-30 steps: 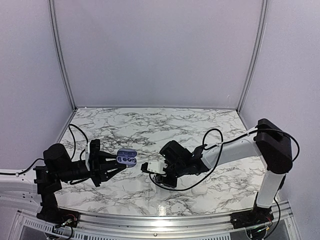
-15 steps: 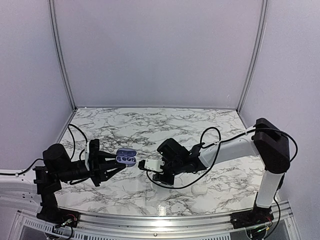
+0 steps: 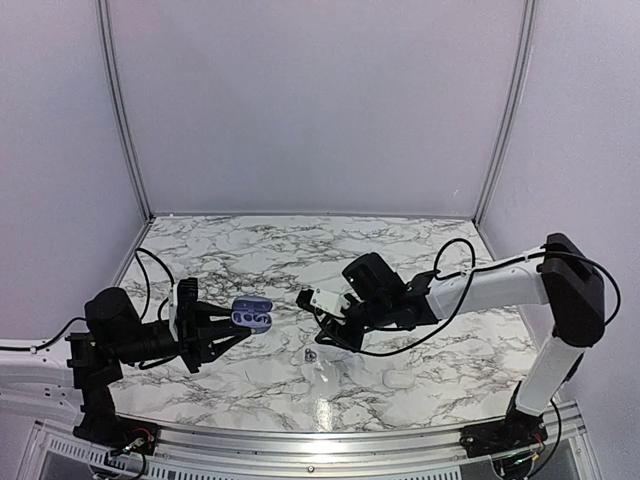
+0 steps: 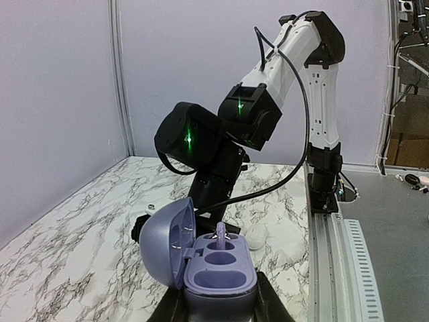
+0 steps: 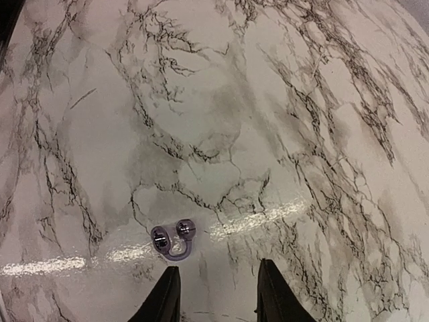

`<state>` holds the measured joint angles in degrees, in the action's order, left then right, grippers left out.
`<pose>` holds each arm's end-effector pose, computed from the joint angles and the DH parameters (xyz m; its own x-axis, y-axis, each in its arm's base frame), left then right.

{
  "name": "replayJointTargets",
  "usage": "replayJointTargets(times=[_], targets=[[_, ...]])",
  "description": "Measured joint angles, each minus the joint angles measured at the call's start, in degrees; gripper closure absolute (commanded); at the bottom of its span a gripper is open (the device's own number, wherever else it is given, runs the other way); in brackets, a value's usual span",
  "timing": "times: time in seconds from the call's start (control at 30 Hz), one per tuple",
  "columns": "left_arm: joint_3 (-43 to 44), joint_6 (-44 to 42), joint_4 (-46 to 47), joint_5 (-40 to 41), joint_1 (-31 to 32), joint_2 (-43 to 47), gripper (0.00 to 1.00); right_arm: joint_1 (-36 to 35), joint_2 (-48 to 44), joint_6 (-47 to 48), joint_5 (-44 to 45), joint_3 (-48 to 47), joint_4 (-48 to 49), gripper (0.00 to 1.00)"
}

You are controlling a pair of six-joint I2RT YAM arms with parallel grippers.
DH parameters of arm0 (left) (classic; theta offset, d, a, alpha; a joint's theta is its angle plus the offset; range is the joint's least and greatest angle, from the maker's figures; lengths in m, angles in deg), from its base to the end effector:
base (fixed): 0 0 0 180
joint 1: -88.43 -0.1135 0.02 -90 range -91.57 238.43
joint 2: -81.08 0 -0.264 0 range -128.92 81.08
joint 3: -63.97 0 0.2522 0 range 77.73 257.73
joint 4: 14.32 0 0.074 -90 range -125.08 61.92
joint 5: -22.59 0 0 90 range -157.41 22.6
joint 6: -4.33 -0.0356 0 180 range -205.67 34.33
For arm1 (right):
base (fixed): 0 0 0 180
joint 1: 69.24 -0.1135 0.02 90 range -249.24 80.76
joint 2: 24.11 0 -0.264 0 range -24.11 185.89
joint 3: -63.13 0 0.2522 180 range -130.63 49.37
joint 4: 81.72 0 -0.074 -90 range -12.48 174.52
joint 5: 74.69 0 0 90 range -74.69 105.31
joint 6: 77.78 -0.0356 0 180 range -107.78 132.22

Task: Insert the wireless bluetooth earbuds into the charging case
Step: Adjust the left earbud at the center of the board.

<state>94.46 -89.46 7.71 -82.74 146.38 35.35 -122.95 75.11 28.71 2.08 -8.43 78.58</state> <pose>0.0911 -0.1632 0.2491 0.1258 -0.0809 -0.9887 0.9505 0.2953 0.0968 0.2061 0.2944 0.1771 -0.1687 -0.6966 -0.6973 -0.9639 0.2643 -0.0308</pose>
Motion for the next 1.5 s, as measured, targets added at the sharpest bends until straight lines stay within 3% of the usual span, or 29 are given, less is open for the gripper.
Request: replayJointTargets(times=[0.23,0.47,1.17,1.5], targets=[[0.0,0.0,0.0,-0.02,0.0,0.02,1.0,-1.4,1.53,0.02,3.19,0.87,-0.7,0.51],[0.0,0.0,0.0,-0.02,0.0,0.02,1.0,-3.65,5.57,0.59,4.59,0.81,-0.5,0.46],[0.0,0.0,0.0,-0.02,0.0,0.02,1.0,-3.37,15.96,-1.27,11.74,-11.76,0.11,0.5],[0.0,0.0,0.0,0.0,0.0,0.02,1.0,0.35,16.06,-4.7,9.29,-11.87,0.09,0.5]])
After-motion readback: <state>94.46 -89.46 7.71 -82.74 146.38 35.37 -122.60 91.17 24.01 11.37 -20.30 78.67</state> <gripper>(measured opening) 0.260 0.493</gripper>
